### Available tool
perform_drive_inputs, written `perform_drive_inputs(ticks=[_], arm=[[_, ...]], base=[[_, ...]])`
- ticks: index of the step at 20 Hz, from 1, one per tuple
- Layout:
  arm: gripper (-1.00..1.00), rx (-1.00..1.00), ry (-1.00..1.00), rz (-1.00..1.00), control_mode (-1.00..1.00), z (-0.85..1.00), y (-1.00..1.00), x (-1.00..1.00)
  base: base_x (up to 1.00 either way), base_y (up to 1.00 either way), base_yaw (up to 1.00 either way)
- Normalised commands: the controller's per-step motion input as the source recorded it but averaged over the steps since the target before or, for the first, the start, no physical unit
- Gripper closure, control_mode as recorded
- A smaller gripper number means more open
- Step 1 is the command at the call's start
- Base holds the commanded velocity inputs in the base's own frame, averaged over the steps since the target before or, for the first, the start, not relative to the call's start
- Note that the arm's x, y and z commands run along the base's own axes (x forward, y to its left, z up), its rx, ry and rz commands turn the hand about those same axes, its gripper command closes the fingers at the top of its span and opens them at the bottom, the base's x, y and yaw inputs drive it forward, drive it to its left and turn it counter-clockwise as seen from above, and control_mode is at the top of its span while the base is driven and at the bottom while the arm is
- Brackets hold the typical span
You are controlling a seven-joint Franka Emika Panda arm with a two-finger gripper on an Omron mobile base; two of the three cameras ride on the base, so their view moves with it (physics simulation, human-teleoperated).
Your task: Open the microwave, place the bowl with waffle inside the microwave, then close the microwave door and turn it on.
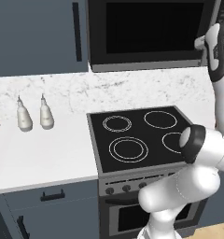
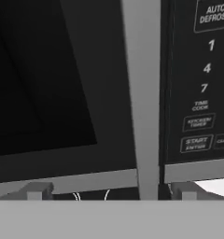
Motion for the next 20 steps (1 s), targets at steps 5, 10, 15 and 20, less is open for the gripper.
perform_drive_inputs(ticks=[5, 10, 15, 20], arm=[[-1.0, 0.0, -0.1, -0.01, -1.0, 0.0, -0.27, 0.36], [-1.0, 0.0, -0.07, -0.01, -1.0, 0.0, -0.12, 0.44], [-1.0, 0.0, 0.0, 0.0, -1.0, 0.0, -0.25, 0.5], [-1.0, 0.0, -0.04, 0.0, -1.0, -0.15, -0.14, 0.53]], base=[[0.0, 0.0, 0.0], [0.0, 0.0, 0.0], [0.0, 0.0, 0.0], [0.0, 0.0, 0.0]])
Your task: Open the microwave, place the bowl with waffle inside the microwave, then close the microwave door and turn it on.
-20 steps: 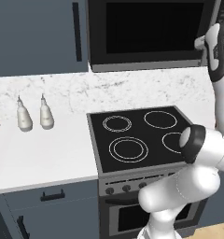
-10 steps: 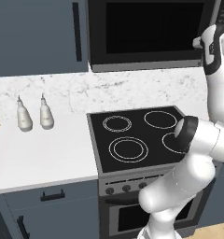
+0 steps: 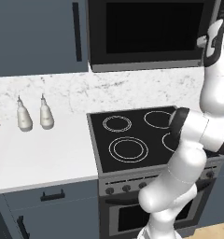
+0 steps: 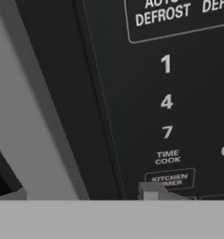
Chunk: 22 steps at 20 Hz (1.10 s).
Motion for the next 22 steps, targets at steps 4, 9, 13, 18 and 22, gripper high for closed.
perform_drive_inputs(ticks=[4, 9, 13, 18, 22], arm=[[-1.0, -0.04, -0.27, 0.0, -1.0, -0.73, 0.44, 0.48], [-1.0, -0.17, -0.24, -0.01, -1.0, -0.96, 1.0, 0.63], [1.0, -0.09, -0.02, -0.01, -1.0, -0.48, 1.0, 0.95], [1.0, 0.04, 0.1, 0.04, -1.0, -0.04, 0.67, 0.95], [1.0, 0.13, 0.14, 0.13, -1.0, 0.0, 0.38, 0.41]], base=[[0.0, 0.0, 0.0], [0.0, 0.0, 0.0], [0.0, 0.0, 0.0], [0.0, 0.0, 0.0], [0.0, 0.0, 0.0]])
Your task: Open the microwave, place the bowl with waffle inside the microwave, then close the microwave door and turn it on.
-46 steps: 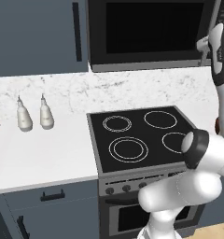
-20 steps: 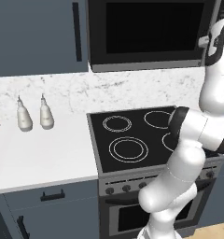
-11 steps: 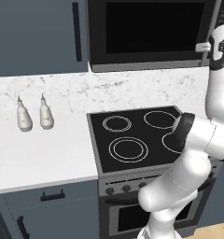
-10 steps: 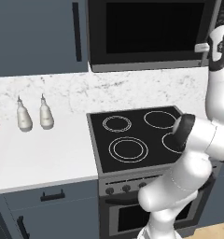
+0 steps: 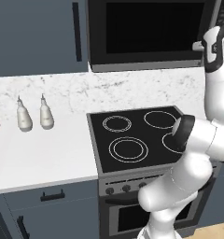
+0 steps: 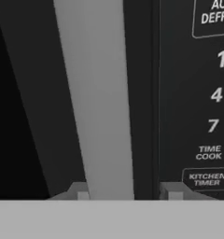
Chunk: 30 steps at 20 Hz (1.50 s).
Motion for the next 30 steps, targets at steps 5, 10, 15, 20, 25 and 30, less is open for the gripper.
perform_drive_inputs(ticks=[5, 10, 15, 20, 25, 30], arm=[[1.0, 0.07, 0.07, 0.11, -1.0, 0.0, 0.81, -0.05], [1.0, 0.02, 0.0, 0.06, -1.0, -0.01, 0.98, -0.6], [1.0, 0.0, -0.01, 0.02, -1.0, 0.0, 0.91, -0.97], [1.0, 0.0, -0.02, 0.0, -1.0, 0.0, 0.92, -1.0], [1.0, -0.01, -0.01, 0.0, -1.0, 0.0, 1.0, -1.0], [1.0, -0.03, 0.0, -0.01, -1.0, 0.0, 1.0, -1.0]], base=[[0.0, 0.0, 0.0], [0.0, 0.0, 0.0], [0.0, 0.0, 0.0], [0.0, 0.0, 0.0], [0.0, 0.0, 0.0], [0.0, 0.0, 0.0]])
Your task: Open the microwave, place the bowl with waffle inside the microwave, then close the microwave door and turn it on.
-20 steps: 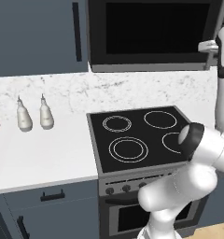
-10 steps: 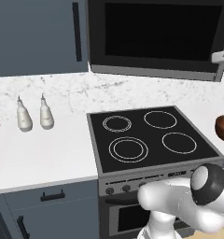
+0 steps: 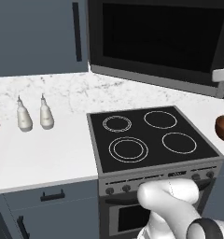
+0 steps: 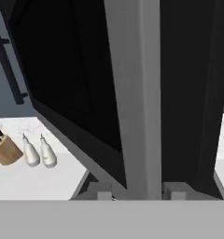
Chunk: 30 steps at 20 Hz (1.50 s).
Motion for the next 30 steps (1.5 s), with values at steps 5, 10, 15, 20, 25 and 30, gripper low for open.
perform_drive_inputs(ticks=[5, 10, 15, 20, 25, 30], arm=[[1.0, -0.04, 0.0, -0.05, -1.0, 0.0, 1.0, -1.0], [1.0, -0.04, 0.0, -0.1, -1.0, -0.03, 0.99, -0.86], [-1.0, -0.06, 0.02, -0.05, -1.0, -0.13, 0.82, -0.55], [-1.0, -0.02, 0.05, -0.01, -1.0, -0.11, 0.29, -0.86], [-1.0, 0.09, 0.11, 0.0, -1.0, 0.01, -0.51, -1.0], [-1.0, 0.29, 0.38, 0.0, -1.0, 0.18, -0.88, -0.35]], base=[[0.0, 0.0, 0.0], [0.0, 0.0, 0.0], [0.0, 0.0, 0.0], [0.0, 0.0, 0.0], [0.0, 0.0, 0.0], [0.0, 0.0, 0.0]])
